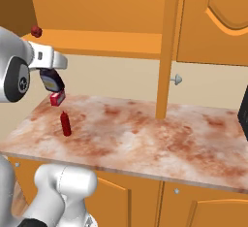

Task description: Pick the condiment bottle and ketchup from the counter and place them in the cabinet.

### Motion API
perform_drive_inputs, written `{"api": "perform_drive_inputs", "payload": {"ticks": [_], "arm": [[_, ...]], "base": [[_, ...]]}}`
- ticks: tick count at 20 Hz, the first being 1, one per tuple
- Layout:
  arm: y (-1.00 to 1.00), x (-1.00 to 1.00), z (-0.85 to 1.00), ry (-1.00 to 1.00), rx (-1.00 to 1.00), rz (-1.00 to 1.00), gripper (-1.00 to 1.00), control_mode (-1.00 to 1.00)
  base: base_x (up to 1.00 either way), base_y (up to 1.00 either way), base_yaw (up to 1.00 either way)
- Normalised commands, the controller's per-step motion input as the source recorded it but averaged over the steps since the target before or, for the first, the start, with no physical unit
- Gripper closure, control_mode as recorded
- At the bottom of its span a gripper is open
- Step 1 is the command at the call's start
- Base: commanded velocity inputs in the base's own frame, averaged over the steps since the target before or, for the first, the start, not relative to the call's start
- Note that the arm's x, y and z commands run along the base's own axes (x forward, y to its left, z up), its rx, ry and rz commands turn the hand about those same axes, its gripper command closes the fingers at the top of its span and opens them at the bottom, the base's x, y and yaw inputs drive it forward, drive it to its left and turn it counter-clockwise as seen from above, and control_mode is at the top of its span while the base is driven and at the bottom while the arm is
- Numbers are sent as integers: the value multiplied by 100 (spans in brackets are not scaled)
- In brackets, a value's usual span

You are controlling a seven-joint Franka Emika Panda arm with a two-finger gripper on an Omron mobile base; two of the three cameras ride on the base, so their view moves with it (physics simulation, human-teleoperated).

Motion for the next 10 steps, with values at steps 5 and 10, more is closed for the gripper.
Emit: {"api": "perform_drive_inputs", "payload": {"ticks": [5, 10], "arm": [[0, -2, 29, -7, 0, 0, 100, -100], [0, 3, 21, -1, 0, 0, 100, -100]], "base": [[0, 0, 0], [0, 0, 0]]}}
